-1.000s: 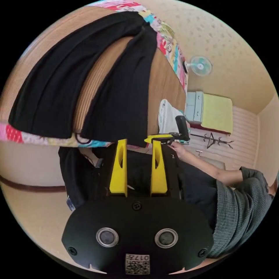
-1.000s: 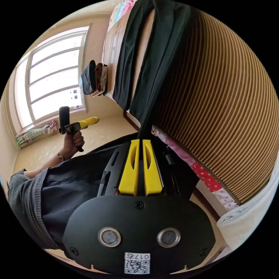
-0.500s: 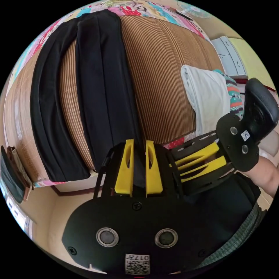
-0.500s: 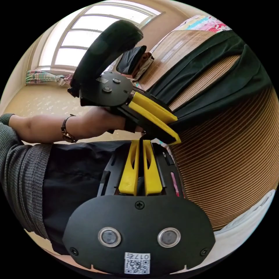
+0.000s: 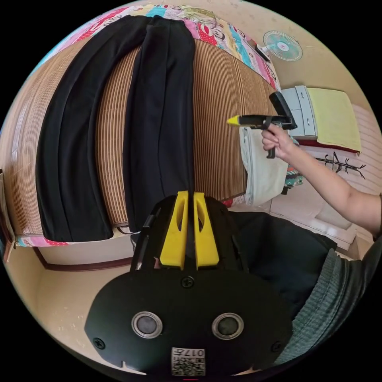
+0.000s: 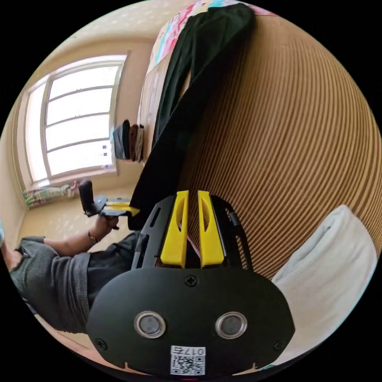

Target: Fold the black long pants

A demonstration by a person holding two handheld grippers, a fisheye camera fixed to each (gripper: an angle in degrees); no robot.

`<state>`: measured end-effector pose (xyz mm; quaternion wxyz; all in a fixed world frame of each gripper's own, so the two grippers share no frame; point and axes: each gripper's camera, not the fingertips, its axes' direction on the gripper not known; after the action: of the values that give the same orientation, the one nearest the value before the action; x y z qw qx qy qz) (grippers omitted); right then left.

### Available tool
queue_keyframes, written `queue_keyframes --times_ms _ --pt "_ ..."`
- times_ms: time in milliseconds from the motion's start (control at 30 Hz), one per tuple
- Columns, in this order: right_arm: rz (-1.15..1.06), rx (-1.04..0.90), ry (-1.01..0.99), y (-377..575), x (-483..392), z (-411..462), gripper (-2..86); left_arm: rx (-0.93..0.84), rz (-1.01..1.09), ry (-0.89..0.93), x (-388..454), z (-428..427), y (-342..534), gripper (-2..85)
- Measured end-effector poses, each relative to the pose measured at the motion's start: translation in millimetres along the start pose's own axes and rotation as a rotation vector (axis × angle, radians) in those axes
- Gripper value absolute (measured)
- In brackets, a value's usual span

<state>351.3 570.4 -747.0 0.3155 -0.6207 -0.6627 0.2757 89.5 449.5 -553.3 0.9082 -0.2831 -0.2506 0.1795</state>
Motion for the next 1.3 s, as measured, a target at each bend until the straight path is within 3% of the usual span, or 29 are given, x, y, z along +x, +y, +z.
queue_keyframes --times_ms 233,567,733,900,1033,1100,1300 --pt "0.258 0.445 -0.177 -156 92 -54 10.0 0.047 -0.067 0.183 -52 -10 5 0.0" --pt "0.373 0.743 -0.298 -344 102 -21 14.1 0.145 -0.206 0.511 -157 -27 16 -0.1" --pt "0.411 0.706 0.017 -407 64 1 7.5 0.177 -0.183 0.682 -196 -47 26 -0.2" --pt "0.227 0.748 0.358 -423 -45 19 3.4 0.328 -0.201 0.924 -257 -85 72 -0.3" --pt "-0.034 0.706 0.711 -461 -190 80 2.8 0.367 -0.241 0.895 -302 -118 96 -0.3" --pt "-0.129 0.671 0.753 -487 -243 119 2.9 0.370 -0.256 0.828 -332 -141 98 -0.3" --pt "-0.189 0.656 0.584 -553 -308 224 4.7 0.379 -0.290 0.534 -413 -189 85 -0.1"
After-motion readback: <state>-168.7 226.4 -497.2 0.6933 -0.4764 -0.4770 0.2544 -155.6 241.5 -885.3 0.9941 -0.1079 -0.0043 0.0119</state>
